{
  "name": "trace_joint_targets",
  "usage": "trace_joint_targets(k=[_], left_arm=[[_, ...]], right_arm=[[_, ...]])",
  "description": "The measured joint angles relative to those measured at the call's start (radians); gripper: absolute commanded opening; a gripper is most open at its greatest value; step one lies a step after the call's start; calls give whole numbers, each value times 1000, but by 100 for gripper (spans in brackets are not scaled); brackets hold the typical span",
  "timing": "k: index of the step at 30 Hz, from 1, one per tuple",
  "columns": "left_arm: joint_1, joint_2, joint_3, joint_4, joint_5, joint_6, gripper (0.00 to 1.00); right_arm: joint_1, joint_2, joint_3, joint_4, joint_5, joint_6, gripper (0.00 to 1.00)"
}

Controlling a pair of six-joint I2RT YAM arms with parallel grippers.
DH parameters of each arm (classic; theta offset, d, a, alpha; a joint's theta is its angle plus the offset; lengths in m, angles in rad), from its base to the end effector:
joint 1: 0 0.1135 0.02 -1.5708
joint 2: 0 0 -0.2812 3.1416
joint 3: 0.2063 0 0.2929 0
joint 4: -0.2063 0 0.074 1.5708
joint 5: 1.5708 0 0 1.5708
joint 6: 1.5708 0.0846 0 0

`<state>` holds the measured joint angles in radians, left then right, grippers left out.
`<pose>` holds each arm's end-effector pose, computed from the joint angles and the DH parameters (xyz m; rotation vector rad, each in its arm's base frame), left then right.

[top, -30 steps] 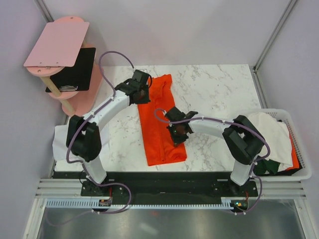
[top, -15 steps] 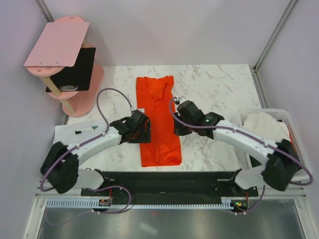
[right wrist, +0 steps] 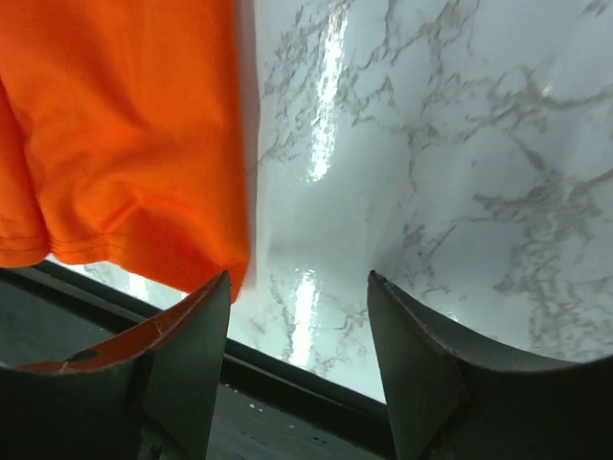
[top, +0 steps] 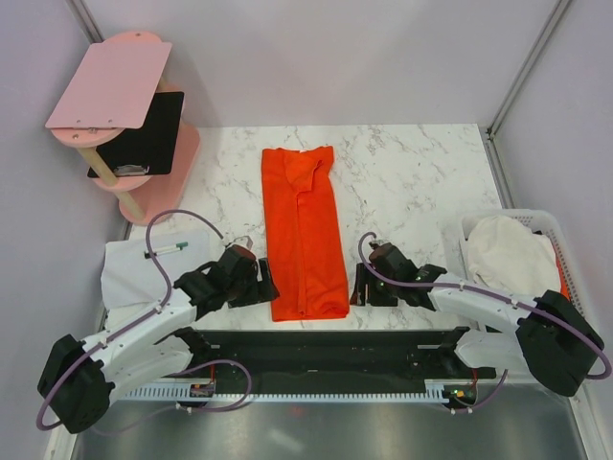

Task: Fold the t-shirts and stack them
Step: Rotate the tshirt 90 degrees, then grab the bottom of the folded rectangular tshirt with both arms

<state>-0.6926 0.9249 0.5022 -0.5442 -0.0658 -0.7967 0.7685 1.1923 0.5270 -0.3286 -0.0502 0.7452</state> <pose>0.1781 -0.1405 0.1448 -0.1626 2.6069 -0.4881 0.1877 0.1873 0.1122 -0.0514 2.6928 0.5979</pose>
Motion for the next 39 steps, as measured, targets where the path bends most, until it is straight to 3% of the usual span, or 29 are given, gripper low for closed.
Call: trace_joint_targets(k=[7, 17, 20, 21, 23, 24, 26, 27, 33, 39], left_arm=[[0, -47, -72, 5, 53, -53, 69], [-7, -46, -129, 27, 119, -100, 77], [-19, -14, -126, 57, 131, -112, 68], [-23, 0, -124, 65, 135, -116, 60], [-29, 31, -117, 81, 146, -125, 50], [-34, 51, -115, 89, 151, -130, 38], [-40, 87, -109, 108, 158, -138, 22], [-44, 103, -109, 113, 160, -140, 4], [-62, 128, -94, 114, 168, -145, 2], [-67, 89, -4, 16, 124, -141, 2]], right_arm=[[0, -13, -93, 190, -92, 127, 67], [5, 34, -146, 372, -187, 245, 66], [18, 51, -146, 393, -205, 264, 65], [21, 56, -146, 397, -209, 269, 63], [26, 64, -146, 403, -216, 276, 51], [29, 69, -146, 404, -216, 277, 45], [34, 90, -146, 405, -219, 285, 17], [36, 98, -146, 407, -223, 282, 0], [45, 125, -146, 408, -230, 298, 0], [48, 25, -97, 296, -198, 257, 0]])
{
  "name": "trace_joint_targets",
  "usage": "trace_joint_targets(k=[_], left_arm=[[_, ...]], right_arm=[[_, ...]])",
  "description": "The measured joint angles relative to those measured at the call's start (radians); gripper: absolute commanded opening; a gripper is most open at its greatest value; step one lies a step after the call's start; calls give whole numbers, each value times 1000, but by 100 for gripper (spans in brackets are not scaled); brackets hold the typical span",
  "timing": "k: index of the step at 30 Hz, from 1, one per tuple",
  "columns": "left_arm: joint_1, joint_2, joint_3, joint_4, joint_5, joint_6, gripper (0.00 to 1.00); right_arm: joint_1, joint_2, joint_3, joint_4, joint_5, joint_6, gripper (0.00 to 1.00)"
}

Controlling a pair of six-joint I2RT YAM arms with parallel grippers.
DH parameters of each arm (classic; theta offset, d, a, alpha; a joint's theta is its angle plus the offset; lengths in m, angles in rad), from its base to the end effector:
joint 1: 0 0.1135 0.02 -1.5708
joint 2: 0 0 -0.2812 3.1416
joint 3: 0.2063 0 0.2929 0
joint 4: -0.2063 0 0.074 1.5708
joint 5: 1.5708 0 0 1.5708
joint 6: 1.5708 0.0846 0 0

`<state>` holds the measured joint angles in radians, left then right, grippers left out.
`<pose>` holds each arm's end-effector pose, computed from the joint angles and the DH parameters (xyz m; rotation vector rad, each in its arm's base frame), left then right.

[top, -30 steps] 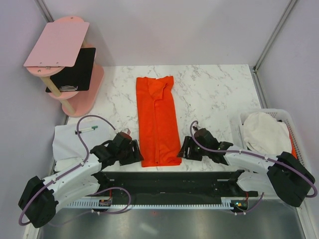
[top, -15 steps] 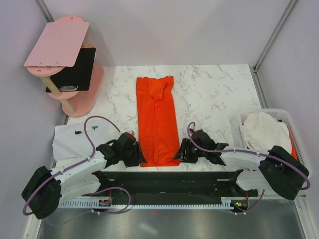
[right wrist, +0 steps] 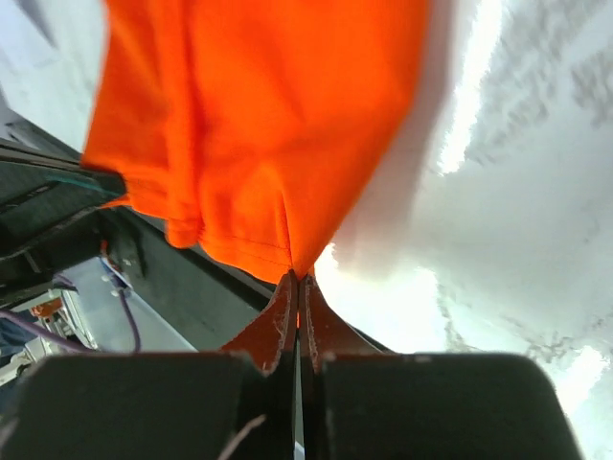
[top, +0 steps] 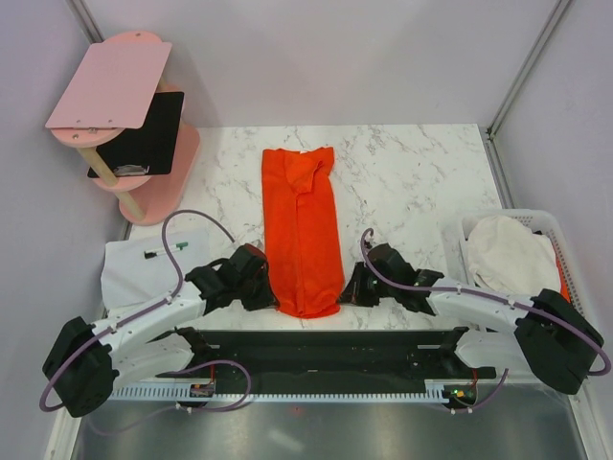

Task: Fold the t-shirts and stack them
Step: Grab the bottom of the folded rectangular tshirt with both arms, then fold the folded rectangular tshirt in 1/3 of the way

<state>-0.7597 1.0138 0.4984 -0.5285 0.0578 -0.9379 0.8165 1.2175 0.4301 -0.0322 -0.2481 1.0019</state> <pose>0.1634 -0.1620 0.1261 -0.2250 2.7619 -0.6138 0.1725 0.2139 0.1025 0.1168 2.6786 1.0383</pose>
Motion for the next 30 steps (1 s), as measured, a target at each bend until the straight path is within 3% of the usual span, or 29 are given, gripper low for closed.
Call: trace_joint_targets(k=[8, 17, 30], left_arm=[[0, 22, 142, -50, -72, 21, 2], [10, 152, 337, -113, -205, 66, 2], [189, 393, 579, -108, -266, 190, 2]], right_arm=[[0, -29, 179, -87, 91, -107, 0], [-10, 117, 363, -136, 204, -257, 0], [-132, 342, 597, -148, 314, -443, 0]])
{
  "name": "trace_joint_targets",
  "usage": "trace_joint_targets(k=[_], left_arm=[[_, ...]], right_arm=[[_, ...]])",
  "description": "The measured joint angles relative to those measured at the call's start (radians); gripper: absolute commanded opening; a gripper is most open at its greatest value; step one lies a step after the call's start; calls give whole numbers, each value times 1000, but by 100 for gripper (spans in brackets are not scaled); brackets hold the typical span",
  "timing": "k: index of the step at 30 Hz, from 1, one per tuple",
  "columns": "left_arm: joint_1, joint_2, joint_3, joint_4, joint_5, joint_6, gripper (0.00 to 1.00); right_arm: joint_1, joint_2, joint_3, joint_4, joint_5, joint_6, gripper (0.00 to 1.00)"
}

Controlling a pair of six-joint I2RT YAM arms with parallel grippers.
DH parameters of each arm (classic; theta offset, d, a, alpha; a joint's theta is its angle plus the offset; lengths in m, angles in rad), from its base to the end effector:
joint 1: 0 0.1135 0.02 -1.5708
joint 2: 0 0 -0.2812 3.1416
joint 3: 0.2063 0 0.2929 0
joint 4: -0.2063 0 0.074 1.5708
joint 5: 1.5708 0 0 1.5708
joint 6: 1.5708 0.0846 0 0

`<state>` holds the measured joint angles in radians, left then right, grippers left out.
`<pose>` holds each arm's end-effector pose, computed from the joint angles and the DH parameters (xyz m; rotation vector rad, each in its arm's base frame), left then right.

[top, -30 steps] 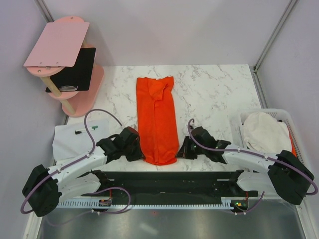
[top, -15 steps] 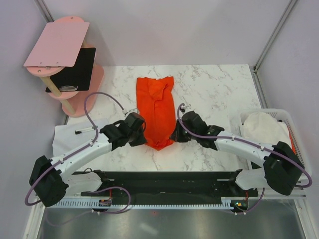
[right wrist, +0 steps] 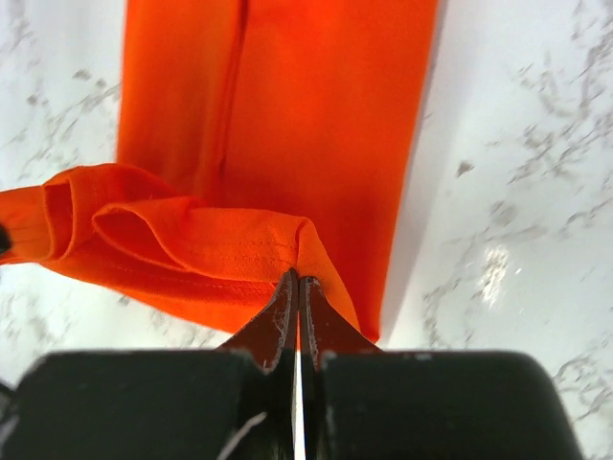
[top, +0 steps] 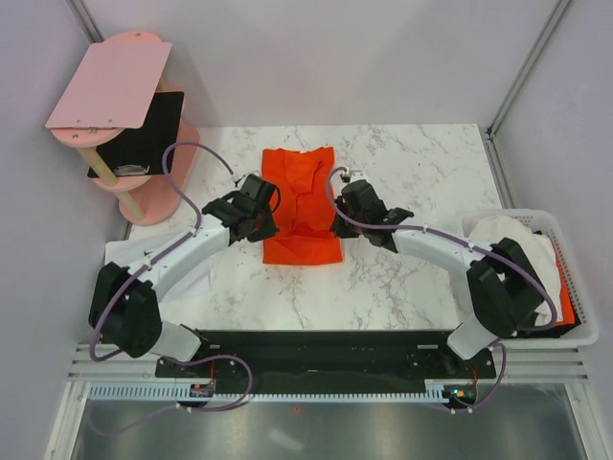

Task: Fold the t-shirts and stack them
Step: Fold the folded rectangular tshirt in 1/3 of the way, then grab one side of the 2/3 rectangular tshirt with both arms

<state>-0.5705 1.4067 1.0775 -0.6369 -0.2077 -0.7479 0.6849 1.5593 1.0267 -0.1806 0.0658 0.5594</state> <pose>0.3073 -0.1764 0.2260 -0.3057 2.5099 -0.2746 0.3242 0.2576 0.1971 -0.1120 2.3463 0.5629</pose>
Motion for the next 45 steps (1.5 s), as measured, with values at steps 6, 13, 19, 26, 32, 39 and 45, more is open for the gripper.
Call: trace_joint_targets(k=[6, 13, 19, 26, 32, 39, 45], left_arm=[[71, 154, 68, 29, 8, 57, 2], [113, 362, 183, 62, 28, 129, 34], [139, 422, 255, 79, 47, 183, 100], [146, 253, 182, 109, 49, 197, 100], [145, 90, -2, 163, 77, 182, 96], [143, 80, -247, 206, 113, 124, 91], [143, 77, -282, 262, 138, 93, 87]], right_arm=[[-68, 157, 94, 10, -5, -38, 0], [-120, 366, 256, 24, -35, -64, 8], [-149, 433, 335, 36, -40, -95, 77], [-158, 227, 193, 106, -25, -144, 97], [-157, 142, 126, 126, -53, -116, 91], [-157, 132, -140, 167, -138, -13, 87], [-157, 121, -175, 227, -173, 39, 84]])
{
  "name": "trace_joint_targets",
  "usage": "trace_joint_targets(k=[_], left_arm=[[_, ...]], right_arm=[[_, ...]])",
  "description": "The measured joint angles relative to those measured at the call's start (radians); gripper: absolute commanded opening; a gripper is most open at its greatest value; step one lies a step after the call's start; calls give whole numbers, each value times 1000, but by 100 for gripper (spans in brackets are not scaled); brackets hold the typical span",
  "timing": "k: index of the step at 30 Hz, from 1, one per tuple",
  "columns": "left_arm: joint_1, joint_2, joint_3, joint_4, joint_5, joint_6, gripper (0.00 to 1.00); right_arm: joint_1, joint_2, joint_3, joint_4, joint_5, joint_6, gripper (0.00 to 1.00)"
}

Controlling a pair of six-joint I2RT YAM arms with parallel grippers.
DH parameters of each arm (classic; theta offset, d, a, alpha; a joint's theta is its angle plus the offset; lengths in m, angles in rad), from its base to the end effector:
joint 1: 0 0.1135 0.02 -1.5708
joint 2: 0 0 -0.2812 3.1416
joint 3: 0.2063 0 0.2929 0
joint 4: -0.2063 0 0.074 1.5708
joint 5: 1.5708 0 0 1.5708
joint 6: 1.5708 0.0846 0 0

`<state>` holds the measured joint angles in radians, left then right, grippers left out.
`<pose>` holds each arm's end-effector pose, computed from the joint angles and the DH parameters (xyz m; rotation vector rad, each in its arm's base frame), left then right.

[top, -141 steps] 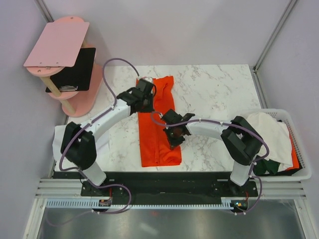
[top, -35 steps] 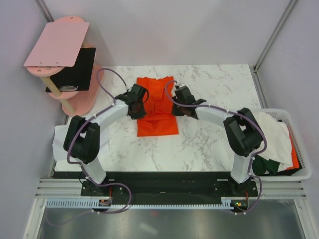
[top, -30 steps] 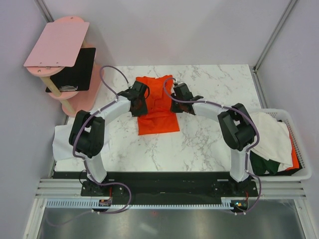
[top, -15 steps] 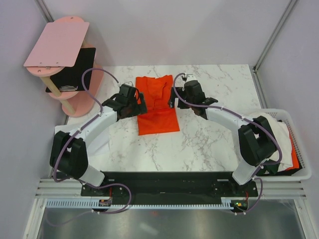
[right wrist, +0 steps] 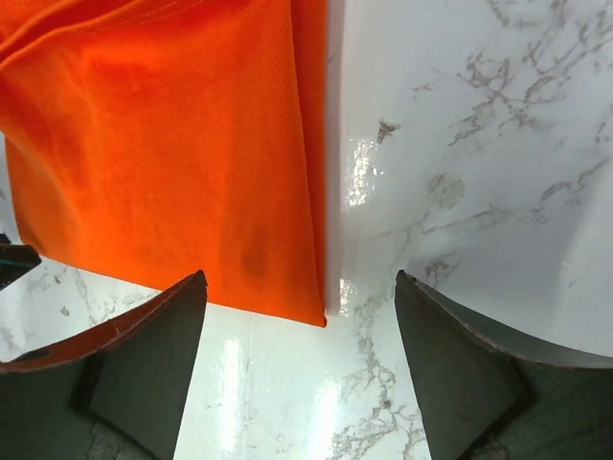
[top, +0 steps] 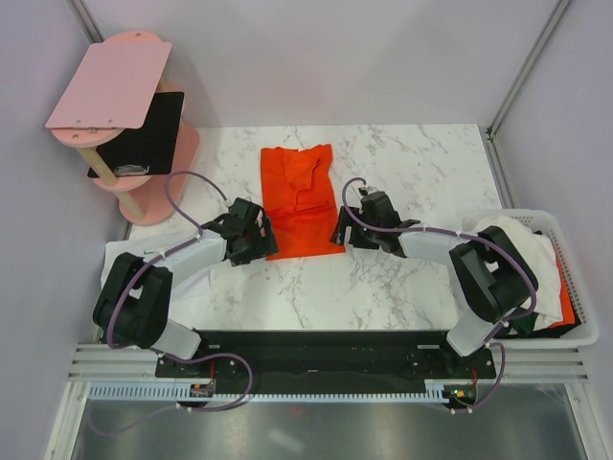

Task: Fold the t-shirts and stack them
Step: Grab one side of the 2/3 rectangular tshirt with both arms

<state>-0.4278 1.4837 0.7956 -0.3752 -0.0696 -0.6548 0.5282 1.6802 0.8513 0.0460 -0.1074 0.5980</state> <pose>0.3046 -0.1324 0.1195 -0.3249 2.6384 -0.2759 0.3415 0.2098 0.1107 0.0308 2.4509 0.6551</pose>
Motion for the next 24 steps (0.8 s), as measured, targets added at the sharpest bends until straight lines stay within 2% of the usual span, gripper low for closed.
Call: trace_joint_targets(k=[2, 5, 6, 8, 9, 11, 12, 14, 20, 24], left_arm=[[0, 0, -1, 20, 5, -6, 84], [0, 8, -2, 53, 22, -15, 72], [0, 17, -3, 67, 28, -19, 62], [-2, 43, -3, 88, 42, -29, 47], [-4, 60, -3, 99, 51, -34, 29], [-11, 78, 0, 127, 66, -46, 9], [-17, 90, 0, 131, 74, -50, 2], [-27, 98, 2, 144, 84, -57, 2], [-51, 71, -11, 129, 96, -60, 2], [-79, -44, -45, 59, 92, -64, 2]], right_arm=[[0, 8, 0, 13, -17, 16, 80], [0, 25, 0, 38, -55, 46, 72], [0, 31, 0, 46, -69, 58, 69], [0, 42, 1, 56, -93, 77, 61], [0, 47, 1, 58, -106, 87, 49], [5, 60, 4, 56, -129, 103, 28], [8, 69, 4, 51, -138, 110, 9], [17, 80, 4, 37, -157, 119, 0], [44, 67, -8, -8, -185, 139, 0], [61, -10, -50, -55, -188, 139, 0]])
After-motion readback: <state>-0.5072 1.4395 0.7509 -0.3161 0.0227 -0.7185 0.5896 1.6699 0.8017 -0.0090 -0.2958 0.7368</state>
